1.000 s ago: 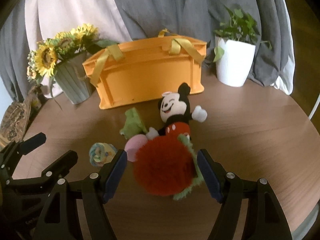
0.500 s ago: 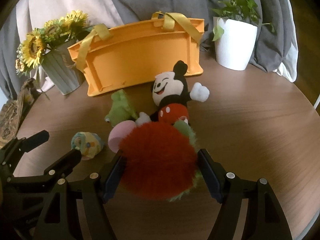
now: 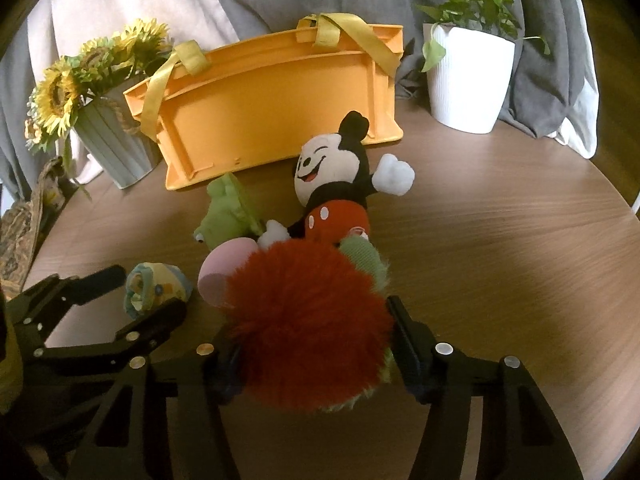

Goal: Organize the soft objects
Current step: 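Grasp the pastel cloth bundle with the left tool while the right tool grasps the red pompom plush, then lift the cloth bundle and red pompom and carry both over the orange crate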

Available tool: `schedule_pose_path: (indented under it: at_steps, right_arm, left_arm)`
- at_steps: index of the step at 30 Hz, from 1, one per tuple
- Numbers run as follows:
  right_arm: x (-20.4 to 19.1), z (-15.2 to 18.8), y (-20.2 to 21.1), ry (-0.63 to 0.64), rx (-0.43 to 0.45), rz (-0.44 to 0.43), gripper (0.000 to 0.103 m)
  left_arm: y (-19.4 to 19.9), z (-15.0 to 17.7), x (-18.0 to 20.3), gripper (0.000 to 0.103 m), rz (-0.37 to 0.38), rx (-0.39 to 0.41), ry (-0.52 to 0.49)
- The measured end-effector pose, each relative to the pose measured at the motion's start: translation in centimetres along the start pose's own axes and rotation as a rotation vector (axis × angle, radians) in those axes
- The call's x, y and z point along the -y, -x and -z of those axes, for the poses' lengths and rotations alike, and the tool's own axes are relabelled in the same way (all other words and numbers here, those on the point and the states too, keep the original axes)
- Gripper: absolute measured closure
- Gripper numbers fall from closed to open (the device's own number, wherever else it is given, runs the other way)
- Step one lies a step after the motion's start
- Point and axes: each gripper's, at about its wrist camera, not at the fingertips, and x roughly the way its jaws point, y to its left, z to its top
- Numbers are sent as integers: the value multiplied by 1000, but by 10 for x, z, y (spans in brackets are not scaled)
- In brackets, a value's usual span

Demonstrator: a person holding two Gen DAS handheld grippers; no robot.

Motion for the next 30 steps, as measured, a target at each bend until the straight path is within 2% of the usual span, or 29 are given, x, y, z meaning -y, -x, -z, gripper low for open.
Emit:
schedule_pose_path:
  at_steps: [3,8,19,23,30]
  right_arm:
    - [0,1,1,4,4,-4,48]
    - [1,1,2,5,6,-19,54]
    - [4,-1,12,-1,9,-57,57]
    - [7,-2,21,4,15,-77,57]
    - [11,-11,41,12,48,-97,57]
  left_arm:
    - [-2,0,2,49,-7,-4,2]
    - [-1,1,2,51,-12,-1,17]
    - [25,2,5,51,-33,16,103]
    - [40,1,6,51,-33,38,154]
    - [63,-7,13,51,-35,81,186]
